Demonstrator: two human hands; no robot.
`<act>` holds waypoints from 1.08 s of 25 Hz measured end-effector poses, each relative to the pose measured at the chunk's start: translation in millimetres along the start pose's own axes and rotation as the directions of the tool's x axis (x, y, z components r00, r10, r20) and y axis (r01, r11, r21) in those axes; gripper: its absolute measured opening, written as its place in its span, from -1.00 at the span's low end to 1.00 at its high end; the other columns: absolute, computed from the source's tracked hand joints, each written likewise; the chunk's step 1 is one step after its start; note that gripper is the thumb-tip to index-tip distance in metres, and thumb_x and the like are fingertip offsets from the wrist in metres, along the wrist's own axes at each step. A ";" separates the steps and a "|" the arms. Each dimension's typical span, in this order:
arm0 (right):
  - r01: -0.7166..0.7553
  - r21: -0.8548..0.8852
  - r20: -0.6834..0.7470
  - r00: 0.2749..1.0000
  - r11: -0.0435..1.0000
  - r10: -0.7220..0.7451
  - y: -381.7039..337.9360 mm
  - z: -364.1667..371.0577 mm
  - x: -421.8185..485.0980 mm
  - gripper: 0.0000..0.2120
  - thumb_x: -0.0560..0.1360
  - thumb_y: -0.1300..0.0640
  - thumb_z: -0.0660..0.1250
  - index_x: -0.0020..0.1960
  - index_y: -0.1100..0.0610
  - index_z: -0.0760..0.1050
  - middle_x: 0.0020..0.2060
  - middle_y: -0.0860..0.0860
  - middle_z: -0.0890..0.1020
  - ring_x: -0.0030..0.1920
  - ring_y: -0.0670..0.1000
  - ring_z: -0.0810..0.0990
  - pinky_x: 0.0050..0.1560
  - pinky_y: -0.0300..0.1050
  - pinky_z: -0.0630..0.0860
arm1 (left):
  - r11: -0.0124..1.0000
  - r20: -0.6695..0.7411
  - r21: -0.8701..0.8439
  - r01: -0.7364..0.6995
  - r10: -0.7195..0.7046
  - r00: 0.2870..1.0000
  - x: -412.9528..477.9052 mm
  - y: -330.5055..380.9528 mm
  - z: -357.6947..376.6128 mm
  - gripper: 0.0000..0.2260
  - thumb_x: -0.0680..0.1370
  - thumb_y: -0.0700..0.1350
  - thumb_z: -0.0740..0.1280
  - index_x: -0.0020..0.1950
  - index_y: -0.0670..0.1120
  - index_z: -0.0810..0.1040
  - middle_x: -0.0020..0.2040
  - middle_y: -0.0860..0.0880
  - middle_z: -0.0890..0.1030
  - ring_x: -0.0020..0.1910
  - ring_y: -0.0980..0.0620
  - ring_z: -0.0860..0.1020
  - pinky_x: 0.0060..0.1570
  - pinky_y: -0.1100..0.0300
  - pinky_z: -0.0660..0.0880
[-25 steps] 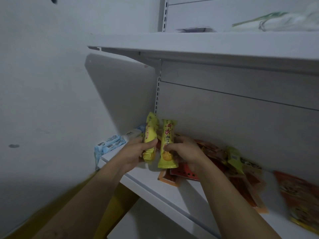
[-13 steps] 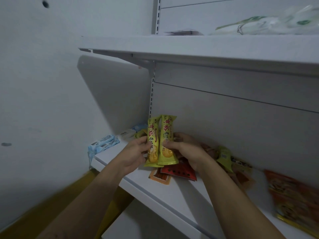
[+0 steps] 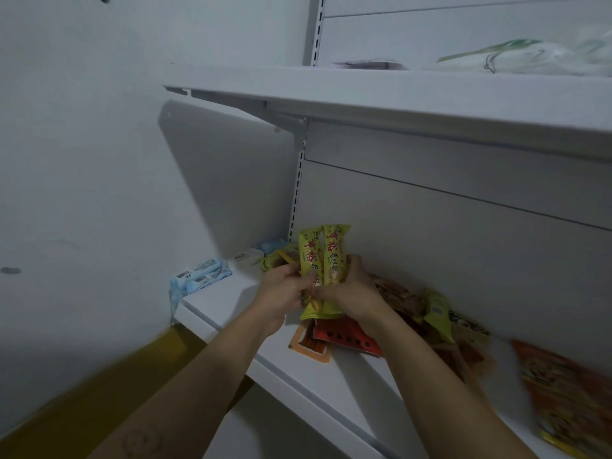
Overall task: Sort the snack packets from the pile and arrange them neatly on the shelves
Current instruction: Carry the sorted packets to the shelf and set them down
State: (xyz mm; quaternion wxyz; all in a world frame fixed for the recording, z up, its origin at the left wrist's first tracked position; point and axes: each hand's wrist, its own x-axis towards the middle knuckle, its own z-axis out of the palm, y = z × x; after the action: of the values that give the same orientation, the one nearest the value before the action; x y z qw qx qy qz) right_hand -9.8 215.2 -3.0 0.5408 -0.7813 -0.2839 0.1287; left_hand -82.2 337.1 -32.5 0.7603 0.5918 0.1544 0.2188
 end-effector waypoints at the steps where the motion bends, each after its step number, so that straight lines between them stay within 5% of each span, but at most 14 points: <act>1: -0.004 -0.021 -0.011 1.000 1.000 0.004 -1.2 -1.2 3.2 -0.35 0.29 0.16 0.61 0.20 0.04 0.27 0.03 -0.01 0.59 0.01 -0.02 0.61 -0.04 -0.06 0.62 | 1.000 0.004 0.028 -0.012 0.012 1.000 4.2 1.7 1.0 -0.81 0.57 -0.21 0.38 0.17 -0.16 0.62 0.04 -0.11 0.71 0.01 -0.07 0.67 -0.02 0.06 0.63; 6: -0.020 -0.047 -0.111 0.994 0.999 0.014 -3.1 -11.0 17.2 -0.34 0.30 0.18 0.60 0.23 0.05 0.27 0.03 -0.01 0.57 -0.03 -0.04 0.60 -0.17 -0.16 0.56 | 0.879 0.046 0.452 -0.151 0.146 0.988 32.2 15.7 -14.4 -0.82 0.59 -0.02 0.36 0.11 -0.07 0.64 -0.05 0.08 0.67 -0.09 0.12 0.61 -0.19 0.40 0.51; 11: -0.045 -0.045 -0.206 0.978 0.998 0.035 1.2 -22.3 26.5 -0.34 0.33 0.17 0.59 0.25 0.05 0.26 0.05 -0.01 0.56 0.02 0.01 0.60 -0.06 -0.08 0.57 | 0.606 -0.013 0.787 -0.118 0.208 0.978 81.9 20.1 -60.7 -0.70 0.58 -0.10 0.35 0.29 -0.14 0.56 0.26 -0.14 0.58 0.21 -0.15 0.54 0.19 0.03 0.49; 14: -0.043 -0.023 -0.260 0.965 0.999 0.035 -1.6 -26.3 25.1 -0.35 0.34 0.20 0.58 0.25 0.06 0.26 -0.02 -0.06 0.55 -0.08 -0.08 0.58 -0.18 -0.17 0.51 | 0.435 0.016 0.896 -0.092 0.176 0.984 105.7 18.5 -66.1 -0.61 0.60 -0.12 0.30 0.40 -0.21 0.43 0.34 -0.21 0.51 0.27 -0.19 0.49 0.19 0.06 0.45; 19: -0.053 -0.040 -0.327 0.944 0.998 0.037 2.4 -35.7 19.4 -0.36 0.35 0.20 0.57 0.25 0.03 0.25 0.01 -0.05 0.57 -0.02 -0.03 0.60 -0.08 -0.13 0.53 | 0.233 0.057 0.970 -0.062 0.026 0.998 136.6 6.9 -71.3 -0.58 0.59 0.00 0.26 0.41 -0.12 0.42 0.34 -0.14 0.51 0.25 -0.12 0.51 0.20 0.10 0.47; 23: -0.066 -0.044 -0.334 0.941 0.997 0.048 9.3 -36.0 18.2 -0.37 0.36 0.19 0.56 0.25 0.03 0.24 0.03 -0.03 0.57 -0.02 -0.03 0.60 -0.17 -0.22 0.50 | 0.345 -0.102 0.935 0.081 0.042 0.994 135.9 13.2 -75.9 -0.54 0.58 -0.02 0.34 0.38 -0.25 0.42 0.32 -0.23 0.51 0.27 -0.20 0.50 0.15 0.08 0.44; 27: -0.065 -0.034 -0.331 0.942 0.997 0.050 13.9 -31.6 18.9 -0.38 0.34 0.20 0.58 0.23 0.04 0.26 0.02 -0.04 0.57 -0.05 -0.08 0.59 -0.20 -0.24 0.50 | 0.531 -0.190 0.846 0.051 0.210 0.959 126.8 33.3 -84.6 -0.80 0.56 -0.17 0.29 0.07 -0.29 0.57 -0.04 -0.28 0.63 -0.12 -0.19 0.59 -0.17 0.07 0.50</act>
State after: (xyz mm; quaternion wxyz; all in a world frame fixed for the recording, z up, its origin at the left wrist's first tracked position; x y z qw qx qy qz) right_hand 25.7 198.4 -1.7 0.5591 -0.8116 -0.1694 0.0058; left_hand -20.3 479.7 -18.6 0.3411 0.8555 0.3145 0.2300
